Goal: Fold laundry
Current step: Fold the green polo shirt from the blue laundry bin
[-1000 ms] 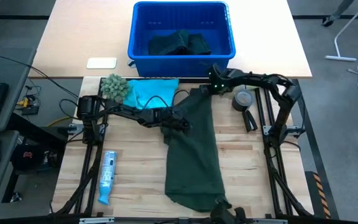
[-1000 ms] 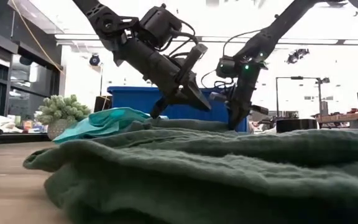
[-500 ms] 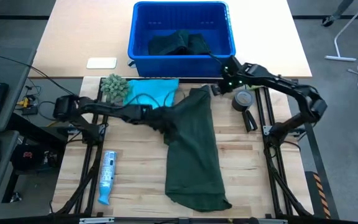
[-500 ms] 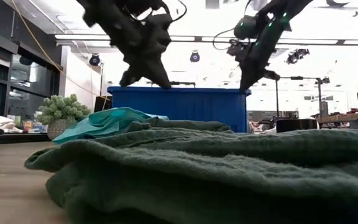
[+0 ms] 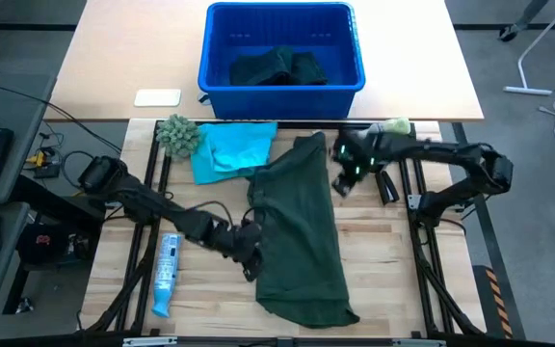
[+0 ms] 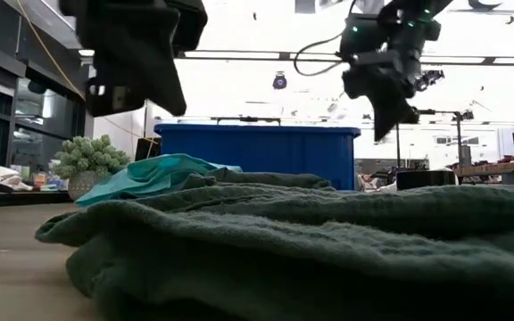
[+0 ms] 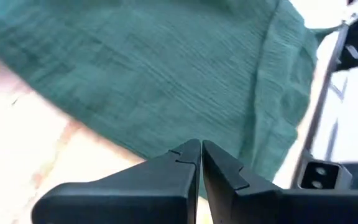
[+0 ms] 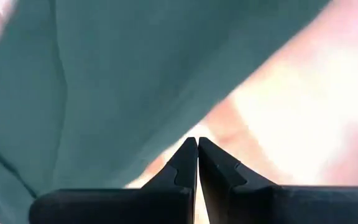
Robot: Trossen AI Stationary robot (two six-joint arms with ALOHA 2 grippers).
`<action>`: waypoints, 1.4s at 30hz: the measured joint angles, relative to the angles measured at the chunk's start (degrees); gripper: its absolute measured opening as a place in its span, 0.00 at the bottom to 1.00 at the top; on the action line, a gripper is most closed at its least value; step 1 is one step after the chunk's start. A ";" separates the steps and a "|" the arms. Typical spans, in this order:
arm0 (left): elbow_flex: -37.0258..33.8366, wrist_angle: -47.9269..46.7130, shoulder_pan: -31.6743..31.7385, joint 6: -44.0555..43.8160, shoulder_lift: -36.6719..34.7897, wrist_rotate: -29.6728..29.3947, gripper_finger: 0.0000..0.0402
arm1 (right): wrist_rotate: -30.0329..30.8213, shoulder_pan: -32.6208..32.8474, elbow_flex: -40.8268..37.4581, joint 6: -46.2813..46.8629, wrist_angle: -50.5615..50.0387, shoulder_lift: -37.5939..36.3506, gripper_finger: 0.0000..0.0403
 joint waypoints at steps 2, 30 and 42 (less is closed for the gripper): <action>0.00 0.00 -1.50 -1.51 1.13 -3.30 0.00 | -0.15 5.25 -4.96 6.22 4.26 -0.24 0.00; 1.06 12.75 -9.65 -23.04 17.93 -18.58 0.00 | 18.20 15.96 -14.67 44.84 33.97 11.16 0.00; 5.35 12.94 -15.65 -30.85 22.27 -18.61 0.00 | 19.19 8.74 -14.56 43.84 38.81 15.30 0.00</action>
